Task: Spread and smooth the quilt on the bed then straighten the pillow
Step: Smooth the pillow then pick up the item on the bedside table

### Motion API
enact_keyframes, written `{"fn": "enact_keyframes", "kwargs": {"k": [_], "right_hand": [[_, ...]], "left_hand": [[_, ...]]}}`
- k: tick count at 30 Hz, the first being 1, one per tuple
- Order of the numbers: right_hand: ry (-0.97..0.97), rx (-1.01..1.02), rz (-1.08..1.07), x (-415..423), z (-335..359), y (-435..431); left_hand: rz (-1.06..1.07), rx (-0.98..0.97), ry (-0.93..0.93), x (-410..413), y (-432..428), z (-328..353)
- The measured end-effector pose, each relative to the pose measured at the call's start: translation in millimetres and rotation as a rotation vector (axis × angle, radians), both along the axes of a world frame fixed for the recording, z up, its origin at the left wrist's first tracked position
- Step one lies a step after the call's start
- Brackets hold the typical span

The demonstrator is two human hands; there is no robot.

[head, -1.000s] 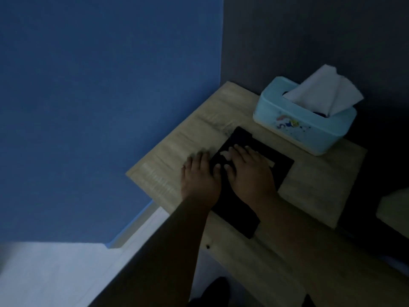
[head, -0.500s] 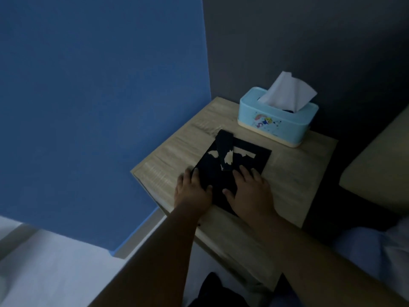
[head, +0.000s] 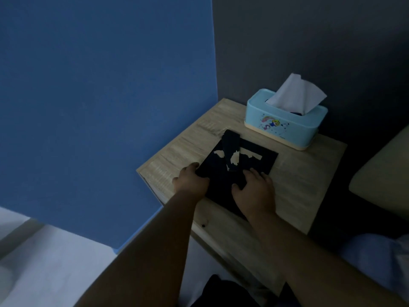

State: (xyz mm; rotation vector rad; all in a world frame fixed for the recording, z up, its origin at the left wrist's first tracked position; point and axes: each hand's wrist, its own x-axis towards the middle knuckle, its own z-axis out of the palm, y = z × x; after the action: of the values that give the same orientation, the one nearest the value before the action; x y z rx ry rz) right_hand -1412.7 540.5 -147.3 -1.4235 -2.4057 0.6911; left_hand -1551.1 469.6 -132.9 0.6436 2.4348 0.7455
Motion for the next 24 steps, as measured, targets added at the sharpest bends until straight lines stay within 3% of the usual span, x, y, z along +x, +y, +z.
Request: {"fn": "enact_keyframes", "kwargs": {"k": [3, 7, 14, 17, 21, 24], "right_hand": [[0.092, -0.066, -0.063, 0.3, 1.8, 0.5], [0.184, -0.027, -0.084, -2.0, 3.6, 1.0], [0.343, -0.218, -0.159, -9.8, 27.9, 9.8], [0.509, -0.296, -0.154, -3.9, 34.3, 10.5], [0.698, -0.357, -0.051, 8.9, 39.7, 8.3], [0.666, -0.264, 0.089, 15.7, 35.9, 6.8]], "left_hand": [[0.156, 0.262, -0.205, -1.2, -1.9, 7.3], [0.331, 0.42, -0.314, -2.4, 0.4, 15.4], [0.518, 0.569, -0.545, -6.2, 10.2, 32.3], [0.574, 0.633, -0.608, -8.5, 17.3, 47.0], [0.613, 0.68, -0.611, -16.7, 25.6, 66.7], [0.639, 0.7, -0.642, -24.6, 29.1, 77.0]]}}
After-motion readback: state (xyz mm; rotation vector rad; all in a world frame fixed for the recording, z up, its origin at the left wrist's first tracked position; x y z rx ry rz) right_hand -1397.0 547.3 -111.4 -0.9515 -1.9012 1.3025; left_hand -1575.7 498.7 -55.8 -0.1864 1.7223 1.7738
